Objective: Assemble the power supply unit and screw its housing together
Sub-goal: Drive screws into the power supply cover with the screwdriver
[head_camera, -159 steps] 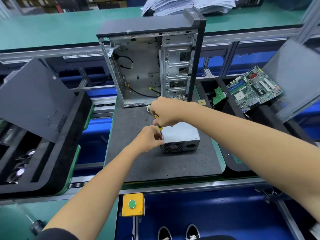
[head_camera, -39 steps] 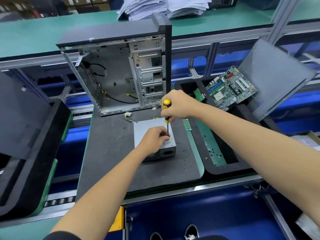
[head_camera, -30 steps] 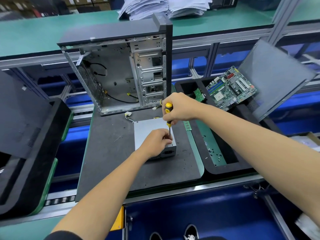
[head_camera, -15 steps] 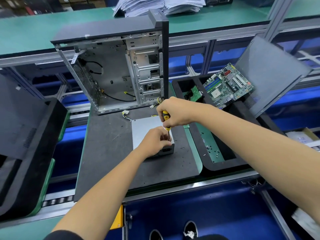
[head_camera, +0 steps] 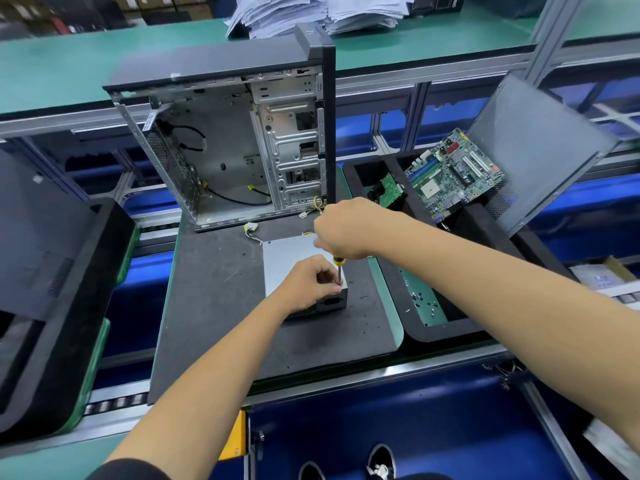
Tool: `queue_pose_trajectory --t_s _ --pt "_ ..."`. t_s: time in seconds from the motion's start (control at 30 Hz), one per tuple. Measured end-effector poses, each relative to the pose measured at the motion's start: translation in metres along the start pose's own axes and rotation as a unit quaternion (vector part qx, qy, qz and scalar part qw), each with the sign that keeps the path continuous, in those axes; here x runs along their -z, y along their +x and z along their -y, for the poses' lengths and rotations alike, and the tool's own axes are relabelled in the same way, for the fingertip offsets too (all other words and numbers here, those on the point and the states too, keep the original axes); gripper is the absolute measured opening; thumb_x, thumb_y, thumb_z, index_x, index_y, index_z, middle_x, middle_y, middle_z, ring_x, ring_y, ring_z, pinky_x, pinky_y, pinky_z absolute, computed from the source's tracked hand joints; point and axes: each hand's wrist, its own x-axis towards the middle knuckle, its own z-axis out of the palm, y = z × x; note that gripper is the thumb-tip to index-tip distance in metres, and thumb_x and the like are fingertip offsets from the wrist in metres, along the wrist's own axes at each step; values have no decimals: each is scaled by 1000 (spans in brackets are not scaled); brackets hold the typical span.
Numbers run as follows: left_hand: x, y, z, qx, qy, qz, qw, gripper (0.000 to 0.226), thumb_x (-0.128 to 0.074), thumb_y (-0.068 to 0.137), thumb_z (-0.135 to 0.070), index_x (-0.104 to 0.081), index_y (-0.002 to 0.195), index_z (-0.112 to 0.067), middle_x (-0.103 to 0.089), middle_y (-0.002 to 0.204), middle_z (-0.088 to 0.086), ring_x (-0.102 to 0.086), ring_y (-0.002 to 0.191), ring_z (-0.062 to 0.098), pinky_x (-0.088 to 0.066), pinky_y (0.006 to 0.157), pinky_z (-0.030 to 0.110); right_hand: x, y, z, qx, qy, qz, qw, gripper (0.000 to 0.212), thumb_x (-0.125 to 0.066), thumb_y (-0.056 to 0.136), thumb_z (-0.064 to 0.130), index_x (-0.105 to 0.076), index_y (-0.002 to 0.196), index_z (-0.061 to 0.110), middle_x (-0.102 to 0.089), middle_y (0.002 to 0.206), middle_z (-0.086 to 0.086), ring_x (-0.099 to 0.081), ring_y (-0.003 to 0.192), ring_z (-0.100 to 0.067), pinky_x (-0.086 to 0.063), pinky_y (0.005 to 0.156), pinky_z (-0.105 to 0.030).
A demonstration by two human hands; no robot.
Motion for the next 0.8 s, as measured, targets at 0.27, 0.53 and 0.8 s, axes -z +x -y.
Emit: queue_pose_trajectory --t_s 0.27,0.53,0.8 --pt "4 2 -1 36 -15 27 999 6 -73 76 -5 -69 81 -4 -62 72 -13 -55 63 -4 -41 60 5 5 -1 10 2 51 -39 998 15 -51 93 21 -49 85 9 -46 85 -6 -52 78 -29 -35 53 -31" --pt "8 7 -5 43 -13 56 997 7 -73 75 -3 -70 77 -8 -64 70 -7 -52 58 -5 -40 60 7 10 2 5 9 39 79 996 21 -44 94 18 -51 111 8 -48 111 -9 -50 74 -23 -32 54 -29" --pt "12 14 -6 48 -8 86 995 9 -75 73 0 -68 74 -6 -64 69 5 -51 58 5 -43 60 17 4 3 3 -37 -12 -22 999 19 -42 98 24 -50 87 11 -45 83 -6 -47 72 -27 -37 61 -32"
